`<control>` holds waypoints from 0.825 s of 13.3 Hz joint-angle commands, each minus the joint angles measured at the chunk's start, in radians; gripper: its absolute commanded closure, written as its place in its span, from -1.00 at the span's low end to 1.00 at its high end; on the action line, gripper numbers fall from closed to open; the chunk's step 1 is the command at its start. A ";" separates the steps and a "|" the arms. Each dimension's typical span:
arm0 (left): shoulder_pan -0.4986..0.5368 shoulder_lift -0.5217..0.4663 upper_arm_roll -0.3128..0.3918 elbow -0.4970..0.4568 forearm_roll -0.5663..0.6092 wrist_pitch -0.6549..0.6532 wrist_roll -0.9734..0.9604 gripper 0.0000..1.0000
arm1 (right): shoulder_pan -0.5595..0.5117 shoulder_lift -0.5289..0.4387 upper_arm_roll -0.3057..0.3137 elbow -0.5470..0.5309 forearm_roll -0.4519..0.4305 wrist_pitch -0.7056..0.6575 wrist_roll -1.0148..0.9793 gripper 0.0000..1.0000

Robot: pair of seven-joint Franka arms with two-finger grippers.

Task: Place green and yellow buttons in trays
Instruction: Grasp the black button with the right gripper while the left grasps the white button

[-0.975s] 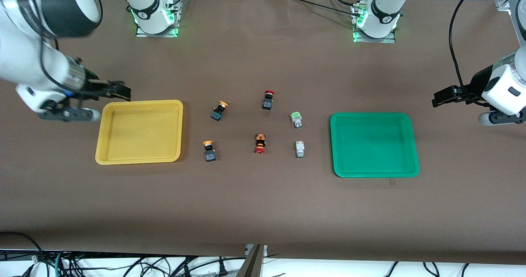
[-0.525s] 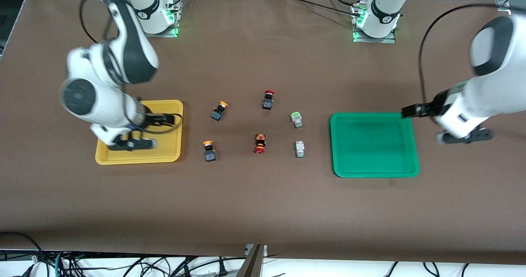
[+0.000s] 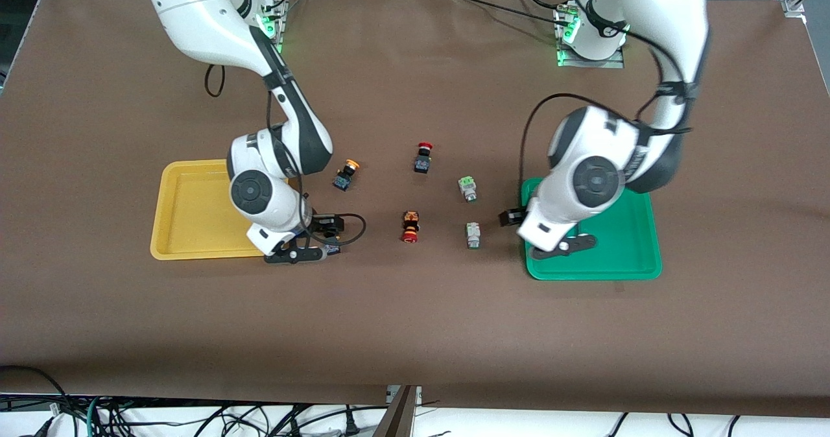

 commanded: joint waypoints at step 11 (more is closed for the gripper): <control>-0.119 0.069 -0.045 -0.203 -0.038 0.271 -0.161 -1.00 | 0.020 0.037 -0.015 0.004 0.019 -0.004 -0.018 0.83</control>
